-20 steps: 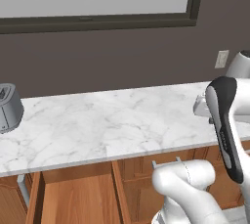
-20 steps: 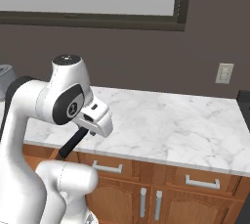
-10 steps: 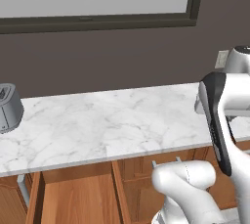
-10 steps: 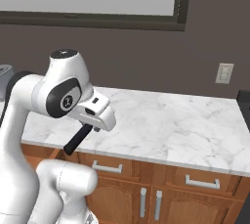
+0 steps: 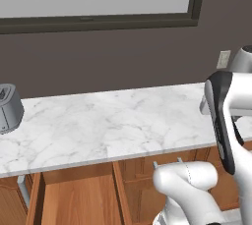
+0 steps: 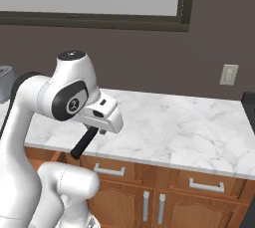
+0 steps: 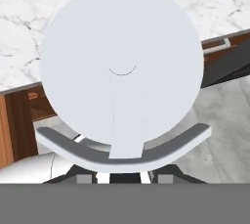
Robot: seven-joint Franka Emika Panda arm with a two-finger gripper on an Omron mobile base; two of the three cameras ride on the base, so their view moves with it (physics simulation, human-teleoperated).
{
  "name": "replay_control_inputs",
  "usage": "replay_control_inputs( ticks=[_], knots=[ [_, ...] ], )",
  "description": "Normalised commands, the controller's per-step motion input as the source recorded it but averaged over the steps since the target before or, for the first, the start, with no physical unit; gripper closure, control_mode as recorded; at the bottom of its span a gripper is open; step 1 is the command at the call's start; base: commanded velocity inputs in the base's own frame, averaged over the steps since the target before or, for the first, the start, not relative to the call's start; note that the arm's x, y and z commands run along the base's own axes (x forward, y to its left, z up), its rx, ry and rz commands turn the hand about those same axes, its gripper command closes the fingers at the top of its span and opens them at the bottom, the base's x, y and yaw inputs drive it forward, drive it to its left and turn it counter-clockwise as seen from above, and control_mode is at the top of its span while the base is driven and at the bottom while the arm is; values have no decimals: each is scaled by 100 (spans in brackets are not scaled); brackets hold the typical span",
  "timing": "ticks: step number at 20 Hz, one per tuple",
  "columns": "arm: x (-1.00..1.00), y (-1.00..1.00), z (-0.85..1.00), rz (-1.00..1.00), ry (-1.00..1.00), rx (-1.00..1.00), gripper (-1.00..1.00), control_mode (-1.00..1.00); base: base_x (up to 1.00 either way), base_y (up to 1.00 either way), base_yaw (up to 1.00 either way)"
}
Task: Take the pizza cutter from the drawer on the left and place it on the dining counter for cutting.
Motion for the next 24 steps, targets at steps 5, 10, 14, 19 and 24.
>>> replay_control_inputs(
  ticks=[5,10,14,19,24],
  knots=[
    [4,19,0,9,0,0,100,-100,0,0,0],
    [7,16,0,10,1,0,100,-100,0,0,0],
    [0,8,0,7,5,0,100,-100,0,0,0],
    [0,0,0,0,0,0,100,100,-46,-18,-9],
    [0,0,0,0,0,0,100,100,-64,-78,-47]
  ],
)
